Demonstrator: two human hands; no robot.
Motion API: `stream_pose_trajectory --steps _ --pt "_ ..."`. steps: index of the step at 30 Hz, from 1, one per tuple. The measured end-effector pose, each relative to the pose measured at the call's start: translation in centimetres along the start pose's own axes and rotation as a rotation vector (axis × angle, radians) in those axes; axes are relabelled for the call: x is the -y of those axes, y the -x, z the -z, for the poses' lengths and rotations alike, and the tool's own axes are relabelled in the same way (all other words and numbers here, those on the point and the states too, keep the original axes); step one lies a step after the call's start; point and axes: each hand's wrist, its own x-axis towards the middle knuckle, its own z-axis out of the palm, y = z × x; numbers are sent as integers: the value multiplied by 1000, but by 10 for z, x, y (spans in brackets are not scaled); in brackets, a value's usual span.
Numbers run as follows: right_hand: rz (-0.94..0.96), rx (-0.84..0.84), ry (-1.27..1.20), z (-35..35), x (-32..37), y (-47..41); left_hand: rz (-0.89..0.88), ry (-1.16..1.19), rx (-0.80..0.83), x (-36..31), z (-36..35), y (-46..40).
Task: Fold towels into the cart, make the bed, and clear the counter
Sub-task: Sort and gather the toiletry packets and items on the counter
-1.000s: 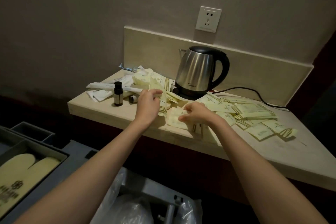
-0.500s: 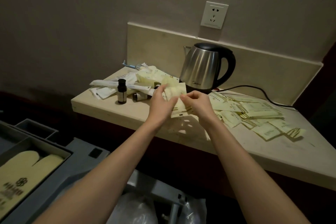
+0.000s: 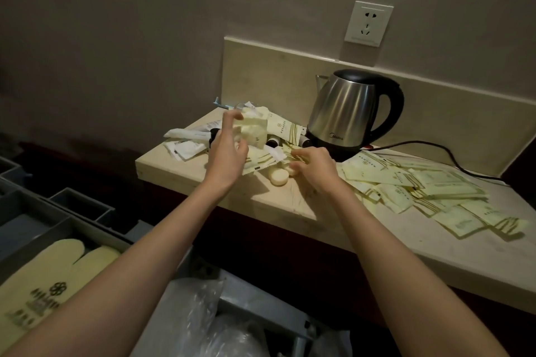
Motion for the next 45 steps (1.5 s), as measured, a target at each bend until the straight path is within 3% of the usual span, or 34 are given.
stream_pose_trajectory --steps 7,11,14,19,29,34,42,45 --pt "49 -121 162 3 -4 5 -13 74 21 -1 -9 5" --pt "63 -160 94 16 -7 15 -26 48 57 -2 -14 9" --pt "74 -210 -74 24 -8 23 -40 48 67 -7 -17 13" --pt "97 -437 -376 44 6 45 -15 23 101 -16 -25 19" --pt "241 -178 -339 24 23 84 276 162 95 -38 -41 27" --pt "238 -51 -328 27 22 78 219 101 93 -30 -37 18" --pt "78 -57 -103 10 -11 28 111 -90 45 -16 -23 1" --pt "103 -45 44 1 -13 8 102 -30 54 -12 -19 0"
